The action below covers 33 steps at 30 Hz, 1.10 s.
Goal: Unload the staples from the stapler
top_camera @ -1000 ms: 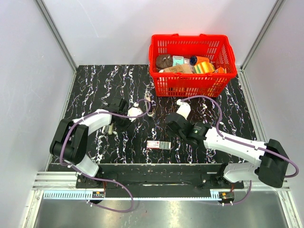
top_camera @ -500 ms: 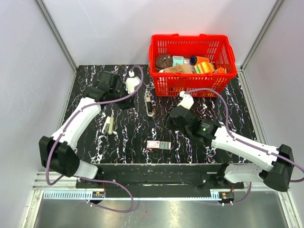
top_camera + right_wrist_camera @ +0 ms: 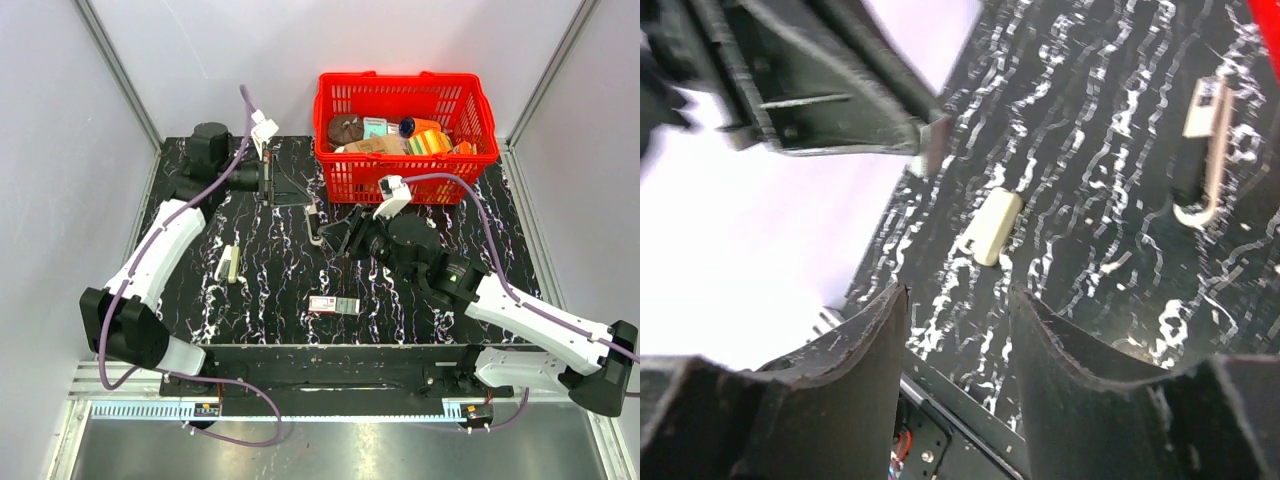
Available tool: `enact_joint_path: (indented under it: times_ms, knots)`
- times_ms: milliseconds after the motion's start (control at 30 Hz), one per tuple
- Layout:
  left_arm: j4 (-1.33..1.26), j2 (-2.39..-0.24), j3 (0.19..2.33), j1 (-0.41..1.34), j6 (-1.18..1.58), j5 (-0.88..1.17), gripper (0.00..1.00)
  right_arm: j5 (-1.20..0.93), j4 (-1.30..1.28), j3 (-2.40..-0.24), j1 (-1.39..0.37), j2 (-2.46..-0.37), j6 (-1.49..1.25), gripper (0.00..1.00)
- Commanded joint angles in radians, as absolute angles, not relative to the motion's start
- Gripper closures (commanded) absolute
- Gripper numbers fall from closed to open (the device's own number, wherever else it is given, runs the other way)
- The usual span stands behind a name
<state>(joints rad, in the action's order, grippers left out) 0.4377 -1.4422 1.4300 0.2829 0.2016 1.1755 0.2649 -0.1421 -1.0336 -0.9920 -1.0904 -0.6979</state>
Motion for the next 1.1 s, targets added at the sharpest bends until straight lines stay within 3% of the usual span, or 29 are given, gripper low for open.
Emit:
enact_joint_path:
  times_ms: [0,133,267,1067]
  knots:
    - [-0.65,-1.405,1.174,0.258,1.149,1.355,1.0,0.187,0.044,-1.048,-0.986,-1.074,-0.664,0.48]
    - [-1.234,-1.473,1.12,0.256,1.612,1.342,1.0,0.16,0.089,-1.06,-0.986,-1.092,-0.664,0.45]
    - [-1.1,-1.441,1.1,0.255,1.525,1.33,1.0,0.156,0.104,-1.074,-0.986,-1.108,-0.657,0.44]
    - [-1.006,-1.391,1.057,0.255,1.462,1.324,1.0,0.103,0.172,-1.137,-0.954,-1.181,-0.641,0.49]
